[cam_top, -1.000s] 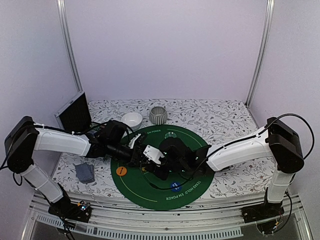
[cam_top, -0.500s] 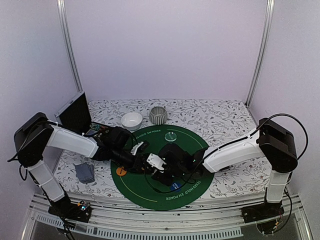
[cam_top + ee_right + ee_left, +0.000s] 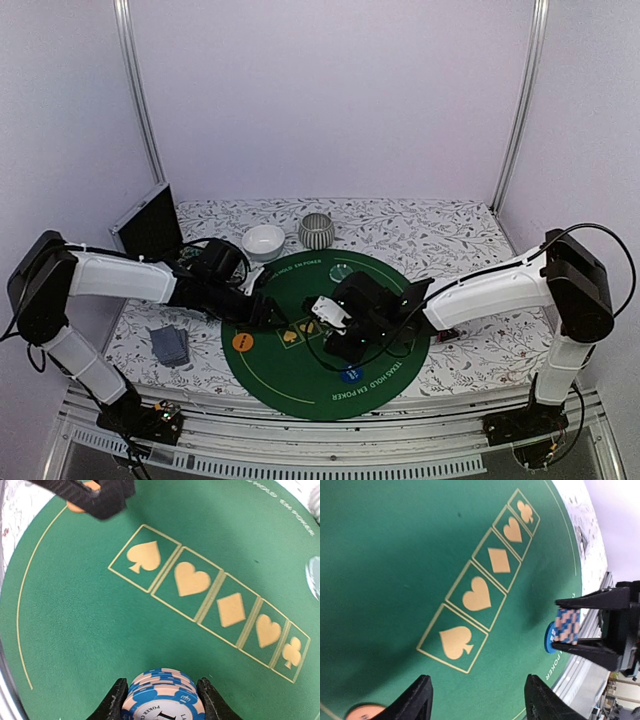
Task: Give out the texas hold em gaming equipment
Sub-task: Pass from the left arm to the right, then place the poker chips pile in the small blind area.
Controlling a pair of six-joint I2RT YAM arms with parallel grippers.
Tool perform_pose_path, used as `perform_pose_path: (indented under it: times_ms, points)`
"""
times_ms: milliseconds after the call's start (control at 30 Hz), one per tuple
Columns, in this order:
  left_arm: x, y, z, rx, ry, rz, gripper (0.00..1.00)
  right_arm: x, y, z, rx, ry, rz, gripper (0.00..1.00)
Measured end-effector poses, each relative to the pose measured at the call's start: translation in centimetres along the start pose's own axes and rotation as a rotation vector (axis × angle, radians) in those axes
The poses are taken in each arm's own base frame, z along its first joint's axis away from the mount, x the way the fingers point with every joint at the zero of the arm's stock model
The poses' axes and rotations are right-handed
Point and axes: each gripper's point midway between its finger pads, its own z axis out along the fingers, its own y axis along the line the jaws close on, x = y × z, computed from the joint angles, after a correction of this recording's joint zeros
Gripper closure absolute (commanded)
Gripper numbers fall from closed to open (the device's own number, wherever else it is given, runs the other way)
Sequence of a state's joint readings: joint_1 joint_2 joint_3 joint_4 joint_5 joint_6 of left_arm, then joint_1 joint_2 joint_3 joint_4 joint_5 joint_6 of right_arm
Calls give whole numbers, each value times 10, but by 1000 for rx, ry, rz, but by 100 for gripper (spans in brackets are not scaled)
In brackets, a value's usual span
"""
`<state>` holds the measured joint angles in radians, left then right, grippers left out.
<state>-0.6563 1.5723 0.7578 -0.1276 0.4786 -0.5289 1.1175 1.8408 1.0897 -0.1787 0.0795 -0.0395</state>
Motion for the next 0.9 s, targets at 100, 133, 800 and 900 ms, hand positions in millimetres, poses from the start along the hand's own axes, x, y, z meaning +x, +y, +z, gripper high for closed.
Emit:
perform_pose_path:
  times_ms: [100,133,800,900]
  points:
    - [-13,3,-16,-30,-46,13,34,-2,-11,-16,11,-2,49,98]
    - [-17,4,-21,-42,-61,16,34,0,-17,-22,19,4,73,98]
    - [-27,31,-56,-154,-114,12,33,108,-49,-37,110,305,280,96]
    - [-27,32,-59,-164,-118,17,33,105,-50,-35,109,293,280,88]
